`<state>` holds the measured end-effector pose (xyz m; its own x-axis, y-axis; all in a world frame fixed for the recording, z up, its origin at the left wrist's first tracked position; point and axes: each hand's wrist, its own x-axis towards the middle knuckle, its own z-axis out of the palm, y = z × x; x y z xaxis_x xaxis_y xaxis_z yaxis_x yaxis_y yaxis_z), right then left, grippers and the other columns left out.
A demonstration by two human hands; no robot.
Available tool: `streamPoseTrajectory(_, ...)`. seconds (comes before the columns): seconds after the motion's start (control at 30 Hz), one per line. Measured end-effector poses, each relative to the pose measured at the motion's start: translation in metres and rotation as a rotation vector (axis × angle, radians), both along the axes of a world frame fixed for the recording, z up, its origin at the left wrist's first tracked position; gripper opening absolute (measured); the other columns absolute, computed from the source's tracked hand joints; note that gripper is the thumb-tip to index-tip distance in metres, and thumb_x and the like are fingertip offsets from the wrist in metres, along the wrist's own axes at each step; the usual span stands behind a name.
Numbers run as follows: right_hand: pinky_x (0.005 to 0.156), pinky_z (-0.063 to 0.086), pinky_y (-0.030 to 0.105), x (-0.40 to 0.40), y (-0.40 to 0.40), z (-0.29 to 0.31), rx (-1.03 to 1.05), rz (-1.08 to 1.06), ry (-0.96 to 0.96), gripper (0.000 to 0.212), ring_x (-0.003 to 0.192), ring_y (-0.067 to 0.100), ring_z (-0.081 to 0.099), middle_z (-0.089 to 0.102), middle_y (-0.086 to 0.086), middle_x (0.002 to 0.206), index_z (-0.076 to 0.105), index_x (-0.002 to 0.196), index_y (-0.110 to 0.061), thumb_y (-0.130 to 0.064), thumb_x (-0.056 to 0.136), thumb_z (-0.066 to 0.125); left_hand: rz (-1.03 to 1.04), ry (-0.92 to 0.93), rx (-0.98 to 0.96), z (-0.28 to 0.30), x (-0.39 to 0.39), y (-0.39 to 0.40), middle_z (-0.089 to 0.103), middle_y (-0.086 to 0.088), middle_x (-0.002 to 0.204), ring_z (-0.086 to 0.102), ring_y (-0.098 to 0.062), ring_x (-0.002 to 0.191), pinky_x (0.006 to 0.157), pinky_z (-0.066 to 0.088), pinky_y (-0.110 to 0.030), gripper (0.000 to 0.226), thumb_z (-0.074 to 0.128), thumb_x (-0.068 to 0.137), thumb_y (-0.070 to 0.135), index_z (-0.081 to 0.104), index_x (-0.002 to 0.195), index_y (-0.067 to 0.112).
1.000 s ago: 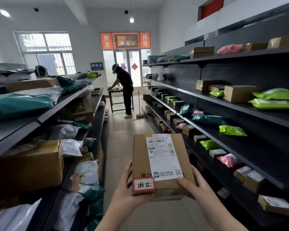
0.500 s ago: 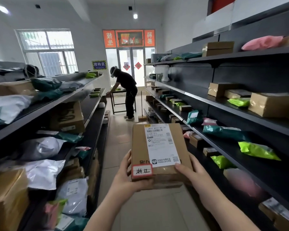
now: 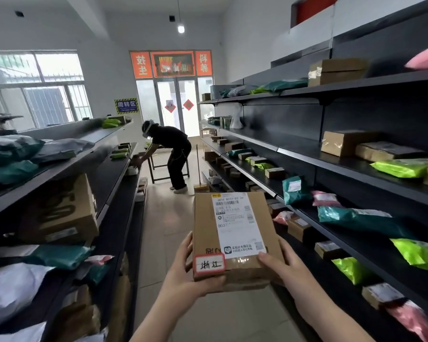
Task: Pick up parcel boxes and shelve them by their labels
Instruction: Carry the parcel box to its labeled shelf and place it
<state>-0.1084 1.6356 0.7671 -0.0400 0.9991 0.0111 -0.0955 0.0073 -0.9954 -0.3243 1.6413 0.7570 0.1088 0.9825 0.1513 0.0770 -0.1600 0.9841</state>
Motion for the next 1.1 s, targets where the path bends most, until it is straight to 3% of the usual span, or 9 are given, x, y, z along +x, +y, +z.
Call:
streamPoseTrajectory(0.1, 0.079, 0.05, 0.027, -0.015, 0.045, 0.004, -0.002, -0.014, 0.001, 0.058, 0.103, 0.014, 0.064, 0.067, -0.008, 0.112, 0.045, 0.119, -0.04, -0.036, 0.066, 0.07, -0.012, 0.011, 0.009, 0.005, -0.014, 0.049, 0.048, 0.009, 0.137, 0.056, -0.02, 0.116, 0.064, 0.058, -0.027, 0.108, 0.086, 0.037, 0.031, 0.026, 0.124, 0.053)
streamPoseTrajectory(0.23, 0.086, 0.051, 0.03, -0.027, 0.109, 0.002, -0.005, -0.022, 0.005, 0.05, 0.104, 0.014, 0.064, 0.068, -0.009, 0.112, 0.047, 0.12, -0.04, -0.029, 0.076, 0.069, -0.003, 0.02, 0.026, 0.002, -0.027, 0.113, 0.049, 0.009, 0.137, 0.055, -0.018, 0.117, 0.064, 0.058, -0.027, 0.108, 0.086, 0.036, 0.033, 0.027, 0.123, 0.054)
streamPoseTrajectory(0.4, 0.07, 0.05, 0.021, -0.036, 0.192, -0.006, -0.015, -0.018, 0.033, 0.052, 0.099, 0.01, 0.064, 0.067, -0.009, 0.109, 0.042, 0.124, -0.036, -0.02, 0.081, 0.066, 0.035, 0.033, 0.029, -0.005, -0.037, 0.195, 0.049, 0.012, 0.136, 0.052, -0.02, 0.121, 0.07, 0.06, -0.035, 0.102, 0.088, 0.033, 0.039, 0.03, 0.112, 0.065)
streamPoseTrajectory(0.5, 0.068, 0.048, 0.02, -0.037, 0.247, -0.011, -0.015, -0.005, 0.042, 0.055, 0.098, 0.008, 0.064, 0.067, -0.011, 0.108, 0.043, 0.127, -0.035, -0.023, 0.08, 0.069, 0.026, 0.018, 0.027, -0.008, -0.037, 0.247, 0.051, 0.01, 0.135, 0.056, -0.018, 0.117, 0.063, 0.059, -0.029, 0.103, 0.088, 0.034, 0.034, 0.033, 0.117, 0.06)
streamPoseTrajectory(0.6, 0.077, 0.051, 0.024, -0.033, 0.306, -0.011, 0.009, 0.036, 0.034, 0.076, 0.105, 0.012, 0.063, 0.067, -0.008, 0.114, 0.042, 0.133, -0.033, -0.037, 0.063, 0.073, 0.033, -0.012, 0.032, -0.008, -0.033, 0.301, 0.052, 0.008, 0.134, 0.06, -0.018, 0.112, 0.056, 0.056, -0.025, 0.104, 0.086, 0.035, 0.029, 0.035, 0.123, 0.053)
streamPoseTrajectory(0.73, 0.097, 0.049, 0.035, -0.023, 0.379, -0.006, 0.042, 0.058, -0.004, 0.097, 0.11, 0.013, 0.062, 0.067, -0.008, 0.117, 0.041, 0.135, -0.033, -0.051, 0.045, 0.074, 0.058, -0.014, 0.035, -0.005, -0.025, 0.369, 0.052, 0.013, 0.133, 0.058, -0.018, 0.113, 0.058, 0.057, -0.03, 0.101, 0.086, 0.034, 0.032, 0.035, 0.117, 0.059)
streamPoseTrajectory(0.83, 0.103, 0.045, 0.041, -0.019, 0.431, -0.002, 0.052, 0.067, -0.026, 0.101, 0.113, 0.014, 0.06, 0.064, -0.008, 0.121, 0.038, 0.137, -0.033, -0.053, 0.045, 0.074, 0.085, -0.01, 0.049, -0.004, -0.02, 0.42, 0.052, 0.012, 0.133, 0.056, -0.022, 0.116, 0.058, 0.057, -0.031, 0.099, 0.087, 0.033, 0.035, 0.035, 0.112, 0.063)
streamPoseTrajectory(1.1, 0.102, 0.046, 0.042, -0.021, 0.55, -0.006, 0.028, 0.054, -0.006, 0.096, 0.111, 0.015, 0.061, 0.065, -0.008, 0.119, 0.041, 0.135, -0.034, -0.051, 0.047, 0.077, 0.083, -0.029, 0.042, -0.008, -0.021, 0.542, 0.052, 0.016, 0.132, 0.056, -0.02, 0.115, 0.056, 0.056, -0.029, 0.097, 0.086, 0.034, 0.034, 0.035, 0.11, 0.064)
